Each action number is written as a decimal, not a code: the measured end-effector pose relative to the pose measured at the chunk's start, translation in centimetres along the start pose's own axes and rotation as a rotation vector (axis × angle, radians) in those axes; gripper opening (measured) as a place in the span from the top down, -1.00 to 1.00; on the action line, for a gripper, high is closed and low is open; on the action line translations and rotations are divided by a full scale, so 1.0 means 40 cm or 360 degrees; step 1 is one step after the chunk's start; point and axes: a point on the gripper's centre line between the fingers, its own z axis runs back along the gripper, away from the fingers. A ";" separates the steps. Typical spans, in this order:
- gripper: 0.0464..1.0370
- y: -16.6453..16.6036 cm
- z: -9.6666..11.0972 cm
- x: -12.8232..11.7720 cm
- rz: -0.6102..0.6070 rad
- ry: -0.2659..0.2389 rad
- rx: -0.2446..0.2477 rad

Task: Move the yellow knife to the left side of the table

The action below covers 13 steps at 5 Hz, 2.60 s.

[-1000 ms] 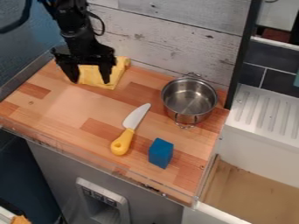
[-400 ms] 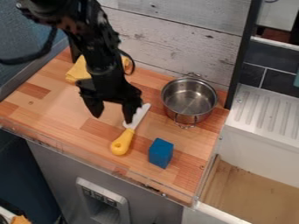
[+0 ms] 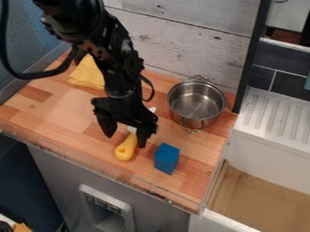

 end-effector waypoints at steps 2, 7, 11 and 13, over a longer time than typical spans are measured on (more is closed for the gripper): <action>-0.82 -0.001 -0.047 -0.024 -0.0021 0.0083 0.0050; 0.12 0.080 0.010 -0.008 0.0006 0.0016 -0.0066; 0.12 0.461 0.050 0.045 0.0220 -0.0059 0.0310; 0.12 0.560 -0.039 0.007 0.0243 0.0086 0.0159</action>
